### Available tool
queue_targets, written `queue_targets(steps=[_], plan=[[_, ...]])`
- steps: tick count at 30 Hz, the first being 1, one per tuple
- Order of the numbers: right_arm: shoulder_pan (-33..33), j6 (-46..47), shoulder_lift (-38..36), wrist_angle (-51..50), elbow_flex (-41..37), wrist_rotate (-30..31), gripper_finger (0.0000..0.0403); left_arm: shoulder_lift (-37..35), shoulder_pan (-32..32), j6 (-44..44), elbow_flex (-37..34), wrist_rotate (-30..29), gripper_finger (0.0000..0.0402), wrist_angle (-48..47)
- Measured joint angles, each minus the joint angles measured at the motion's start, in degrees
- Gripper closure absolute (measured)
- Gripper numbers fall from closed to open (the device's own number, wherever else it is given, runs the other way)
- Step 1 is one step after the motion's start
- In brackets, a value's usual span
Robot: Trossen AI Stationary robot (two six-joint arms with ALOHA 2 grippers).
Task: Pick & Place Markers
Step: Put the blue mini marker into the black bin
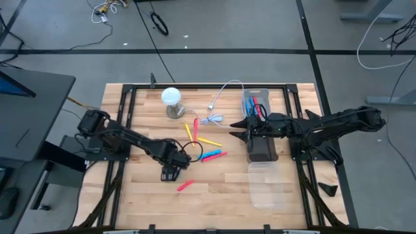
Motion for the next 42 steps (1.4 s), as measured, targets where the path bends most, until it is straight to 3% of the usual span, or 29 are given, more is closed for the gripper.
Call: queue_targets(steps=[24,28,38,42], plan=[[0.2,0.5,0.0,-0.8,0.0,0.0,0.0240,5.2,-1.2,-0.6,0.2,-0.7,0.0208,3.5],[0.3,0.5,0.0,-0.5,0.0,0.0,0.0240,5.3,-1.2,-0.7,0.2,0.2,0.0234,3.8],[0.3,0.5,0.0,-0.7,0.0,0.0,0.0240,5.3,-1.3,-0.7,0.1,1.0,0.0353,4.4],[0.3,1.4,0.0,-0.7,0.0,0.0,0.0240,5.5,-1.2,-0.6,1.1,0.2,0.0365,3.1]])
